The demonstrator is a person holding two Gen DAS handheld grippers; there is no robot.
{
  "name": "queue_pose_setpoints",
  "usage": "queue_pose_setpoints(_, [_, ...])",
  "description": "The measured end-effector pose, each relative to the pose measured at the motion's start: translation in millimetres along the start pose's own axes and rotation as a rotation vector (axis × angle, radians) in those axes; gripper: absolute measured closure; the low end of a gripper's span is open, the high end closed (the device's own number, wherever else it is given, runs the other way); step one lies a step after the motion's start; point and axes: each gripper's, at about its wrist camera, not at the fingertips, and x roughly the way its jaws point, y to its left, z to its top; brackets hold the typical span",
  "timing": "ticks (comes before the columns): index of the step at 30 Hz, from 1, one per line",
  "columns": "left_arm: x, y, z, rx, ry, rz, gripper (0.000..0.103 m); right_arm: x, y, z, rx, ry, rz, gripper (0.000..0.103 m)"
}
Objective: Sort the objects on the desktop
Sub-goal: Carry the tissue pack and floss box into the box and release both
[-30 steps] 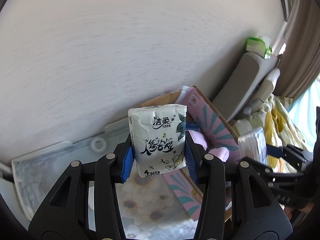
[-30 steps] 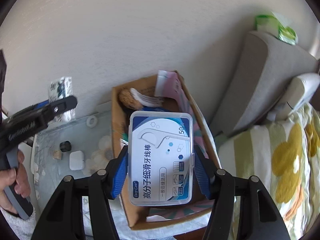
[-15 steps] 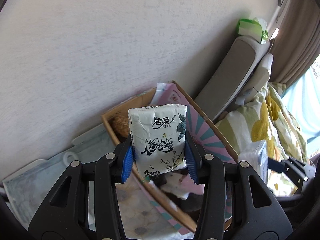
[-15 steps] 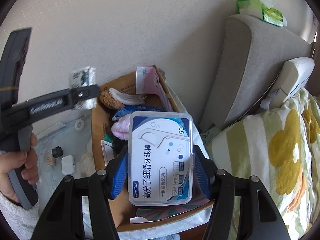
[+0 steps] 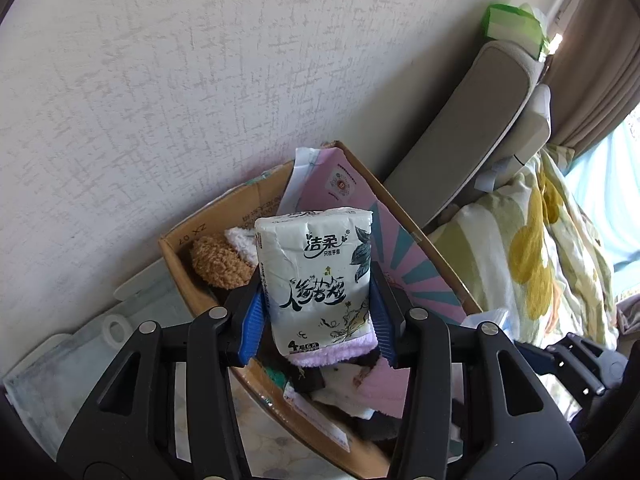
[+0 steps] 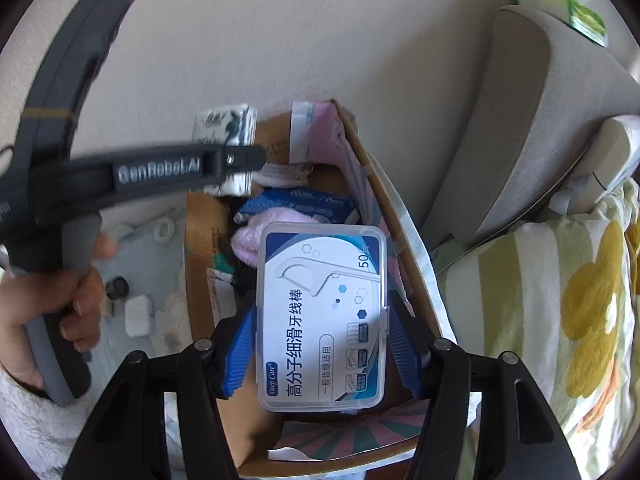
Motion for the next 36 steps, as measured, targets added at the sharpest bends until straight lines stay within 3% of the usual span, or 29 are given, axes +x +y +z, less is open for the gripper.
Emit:
queue_pose_setpoints(1, [2.3, 1.0, 1.1, -0.012, 0.015, -0.009, 0.05, 1.8, 1.2, 0.4, -0.006, 0.003, -0.028, 0.046])
queue_pose_setpoints(2, [5.1, 1.6, 2.1, -0.025, 0.032, -0.016, 0.02, 2.4, 2.3, 0.2, -0.011, 0.004, -0.032, 0.045])
queue_pose_setpoints(3, [6.9, 3.0, 2.9, -0.037, 0.047, -0.016, 0.002, 3.4, 2.8, -0.2, -0.014, 0.008, -0.026, 0.037])
queue_pose_setpoints(4, [5.8, 4.9, 2.6, -0.048, 0.039, -0.02, 0.0, 3.9, 2.9, -0.3, -0.014, 0.011, -0.022, 0.03])
queue_pose_setpoints(5, [5.0, 6.3, 2.3, -0.051, 0.032, -0.027, 0.0, 2.8, 3.2, -0.8, -0.011, 0.006, -0.017, 0.022])
queue_pose_setpoints(10, [-3.9, 12.5, -1.9, -0.036, 0.015, 0.002, 0.0, -9.7, 6.2, -1.5, -0.017, -0.064, 0.004, 0.021])
queue_pose_setpoints(20, [-47.5, 34.0, -16.0, -0.058, -0.063, 0.03, 0.0, -19.8, 19.4, 0.1, -0.036, -0.091, -0.015, 0.021])
queue_pose_setpoints(25, [-79.0, 47.3, -29.9, -0.07, -0.122, 0.038, 0.0, -29.7, 23.0, -1.2, -0.032, -0.105, -0.025, 0.021])
queue_pose_setpoints(31, [-116.4, 63.3, -51.0, -0.075, -0.173, 0.088, 0.0, -57.9, 39.4, -4.3, -0.099, -0.19, -0.054, 0.021])
queue_pose_setpoints(36, [-155.3, 81.8, -76.9, -0.124, -0.24, 0.067, 0.0, -73.0, 56.8, -1.7, -0.145, -0.237, -0.055, 0.021])
